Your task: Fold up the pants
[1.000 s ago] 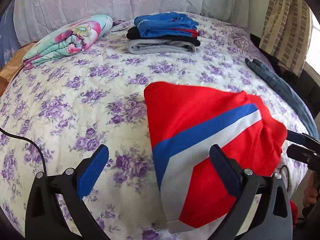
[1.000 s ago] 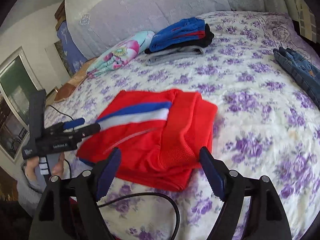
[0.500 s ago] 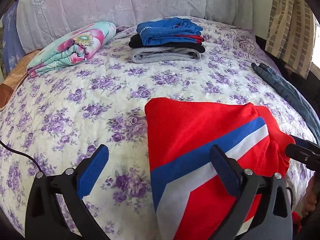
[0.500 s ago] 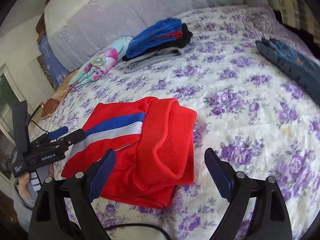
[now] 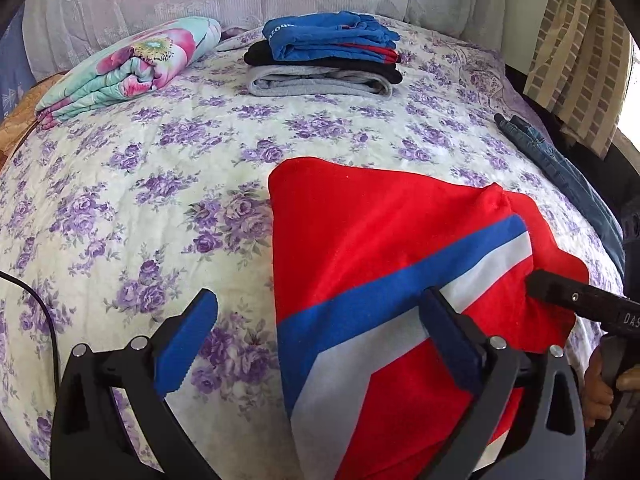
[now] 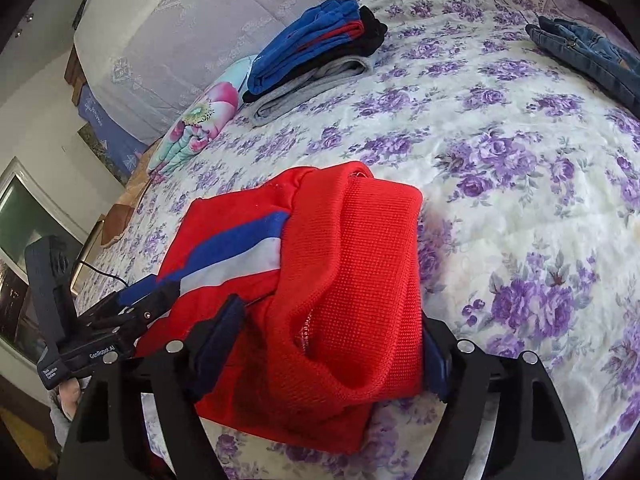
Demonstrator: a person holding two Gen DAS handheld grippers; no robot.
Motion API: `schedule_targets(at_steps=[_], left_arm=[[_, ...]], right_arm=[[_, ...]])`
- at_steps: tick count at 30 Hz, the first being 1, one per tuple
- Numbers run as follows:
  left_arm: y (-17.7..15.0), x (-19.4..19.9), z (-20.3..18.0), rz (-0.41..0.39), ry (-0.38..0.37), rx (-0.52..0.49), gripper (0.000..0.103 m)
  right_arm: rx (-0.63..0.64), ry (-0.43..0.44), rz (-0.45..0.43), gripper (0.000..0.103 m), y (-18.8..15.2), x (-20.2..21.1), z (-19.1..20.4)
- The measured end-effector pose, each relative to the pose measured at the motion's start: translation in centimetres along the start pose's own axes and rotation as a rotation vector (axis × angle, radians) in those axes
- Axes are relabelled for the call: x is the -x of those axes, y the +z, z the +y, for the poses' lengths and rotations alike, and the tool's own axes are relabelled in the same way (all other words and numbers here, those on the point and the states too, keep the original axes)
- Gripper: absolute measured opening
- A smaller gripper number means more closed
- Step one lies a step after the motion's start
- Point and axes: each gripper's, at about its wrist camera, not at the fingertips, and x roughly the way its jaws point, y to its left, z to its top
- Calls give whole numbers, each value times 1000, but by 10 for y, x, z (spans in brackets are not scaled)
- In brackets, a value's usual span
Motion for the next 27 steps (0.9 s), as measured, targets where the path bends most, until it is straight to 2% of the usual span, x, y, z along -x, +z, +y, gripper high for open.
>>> schedule_targets(at_steps=[4,14,15,16,17,19,24,26,27], left_arm=[[0,2,-6,-7,11,-48,98],[-5,2,-2,27,-84,-27,96],[-3,1,-2,29,-116,-26,83],[-1,1,-5,30,-152,-35,66],[0,3,-11,19,-148,-55,60],[4,7,-24,-21,-84,-114,51],[12,11,-24,-47,-74,-116,39],[12,12,-20,-39,-85,-115,39],[12,10,-17,-23,-89,-102,46]], right_arm=[[19,-3,9,77,1,0,0],[44,-11,9,76,2,-2,1],[45,-14,6,74,2,-2,1],[49,-18,-1,71,2,-2,2],[55,-26,-11,64,2,-1,4],[75,-38,-28,59,2,1,8],[89,-28,-56,43,5,8,9],[94,-21,-53,42,6,9,8],[100,-21,-43,42,6,8,9]])
